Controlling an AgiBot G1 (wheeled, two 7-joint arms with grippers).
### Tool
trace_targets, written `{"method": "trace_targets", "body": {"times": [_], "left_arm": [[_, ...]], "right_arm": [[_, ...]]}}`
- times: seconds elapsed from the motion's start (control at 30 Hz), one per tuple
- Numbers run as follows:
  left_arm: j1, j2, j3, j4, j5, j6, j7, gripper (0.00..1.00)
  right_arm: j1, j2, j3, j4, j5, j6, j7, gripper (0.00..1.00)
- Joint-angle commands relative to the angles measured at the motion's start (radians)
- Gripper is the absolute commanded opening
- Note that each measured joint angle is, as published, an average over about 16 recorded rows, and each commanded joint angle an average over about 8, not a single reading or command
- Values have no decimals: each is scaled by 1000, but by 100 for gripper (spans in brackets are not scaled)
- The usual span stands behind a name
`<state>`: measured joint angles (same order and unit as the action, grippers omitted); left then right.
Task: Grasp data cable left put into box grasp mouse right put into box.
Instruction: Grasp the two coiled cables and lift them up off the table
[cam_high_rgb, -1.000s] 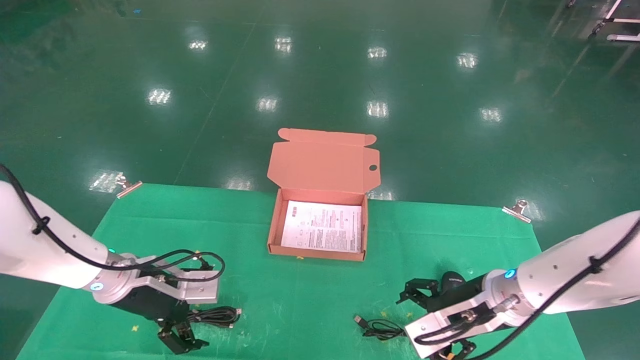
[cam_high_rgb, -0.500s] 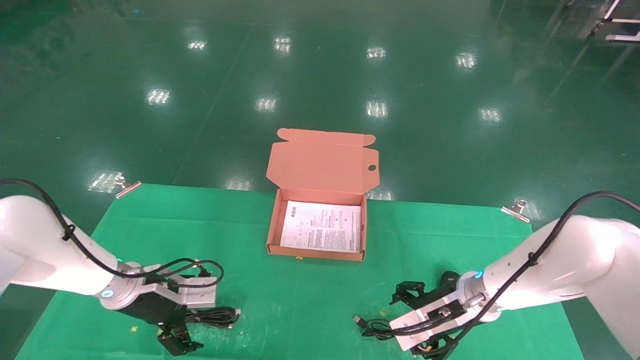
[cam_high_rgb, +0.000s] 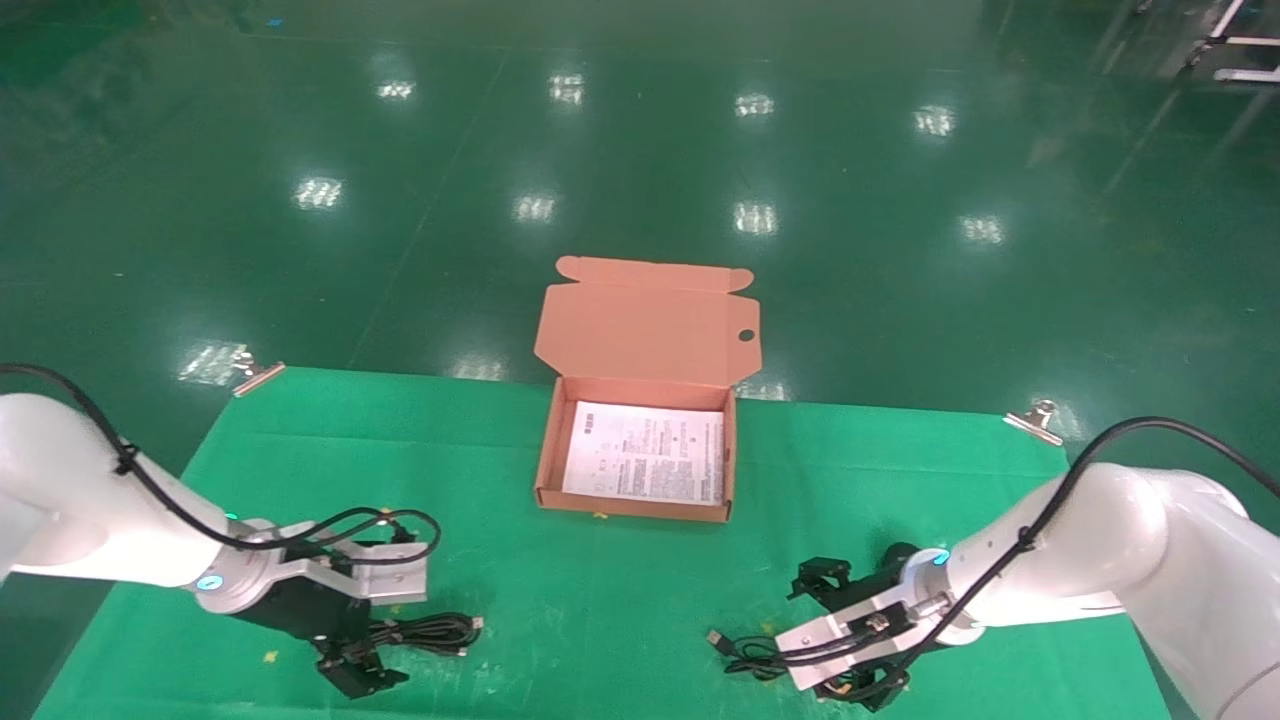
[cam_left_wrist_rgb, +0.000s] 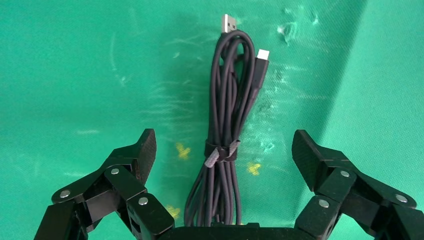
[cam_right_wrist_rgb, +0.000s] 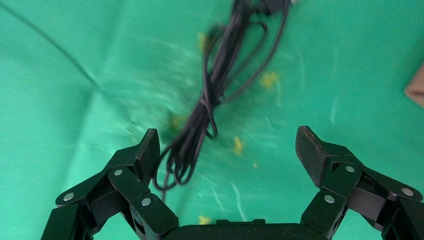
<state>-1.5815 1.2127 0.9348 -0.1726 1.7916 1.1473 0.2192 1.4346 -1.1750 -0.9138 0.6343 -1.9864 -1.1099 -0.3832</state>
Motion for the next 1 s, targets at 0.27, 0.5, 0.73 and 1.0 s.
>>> {"method": "trace_targets", "body": {"times": [0.27, 0.5, 0.73, 1.0], "left_arm": [[-5, -2, -10, 18, -15, 1, 11, 0], [-3, -2, -6, 10, -9, 0, 8, 0], [-2, -1, -3, 5, -5, 0, 5, 0], [-1, -1, -2, 2, -3, 0, 4, 0]], "right_arm": [[-1, -8, 1, -20, -5, 22, 3, 0], [-1, -4, 1, -12, -3, 15, 3, 0], [-1, -2, 2, -7, -3, 10, 2, 0], [0, -1, 2, -4, -2, 8, 2, 0]]}}
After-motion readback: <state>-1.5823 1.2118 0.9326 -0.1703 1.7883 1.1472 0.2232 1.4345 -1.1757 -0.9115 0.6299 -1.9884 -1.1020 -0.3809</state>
